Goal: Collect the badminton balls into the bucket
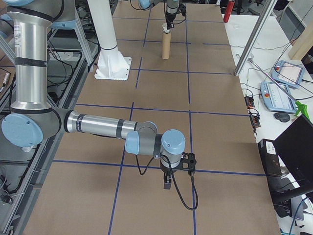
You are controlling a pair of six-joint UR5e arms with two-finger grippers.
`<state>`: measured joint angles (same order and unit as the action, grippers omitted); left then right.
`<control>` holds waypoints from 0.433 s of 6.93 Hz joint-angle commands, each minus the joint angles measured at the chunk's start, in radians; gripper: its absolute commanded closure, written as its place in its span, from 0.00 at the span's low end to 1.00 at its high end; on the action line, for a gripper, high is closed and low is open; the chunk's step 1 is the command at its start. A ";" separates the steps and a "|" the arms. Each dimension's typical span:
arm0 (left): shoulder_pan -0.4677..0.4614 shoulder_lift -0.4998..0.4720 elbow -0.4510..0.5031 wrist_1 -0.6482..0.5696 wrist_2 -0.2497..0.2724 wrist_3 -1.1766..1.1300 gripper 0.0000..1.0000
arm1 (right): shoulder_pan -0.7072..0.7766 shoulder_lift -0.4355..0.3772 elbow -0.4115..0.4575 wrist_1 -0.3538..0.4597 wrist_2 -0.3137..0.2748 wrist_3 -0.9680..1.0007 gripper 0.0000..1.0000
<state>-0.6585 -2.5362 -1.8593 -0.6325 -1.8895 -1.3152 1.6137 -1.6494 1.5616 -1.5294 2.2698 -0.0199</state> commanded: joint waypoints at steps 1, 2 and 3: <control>0.002 0.020 -0.015 -0.006 0.024 0.010 0.00 | 0.000 0.000 0.000 0.000 0.001 0.000 0.00; 0.000 0.027 -0.017 -0.045 0.024 0.011 0.00 | 0.000 0.000 0.000 0.000 0.001 0.000 0.00; -0.006 0.031 -0.043 -0.077 0.024 0.020 0.00 | 0.000 0.000 0.000 0.000 -0.001 0.000 0.00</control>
<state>-0.6592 -2.5123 -1.8803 -0.6729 -1.8670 -1.3029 1.6137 -1.6491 1.5616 -1.5294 2.2698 -0.0200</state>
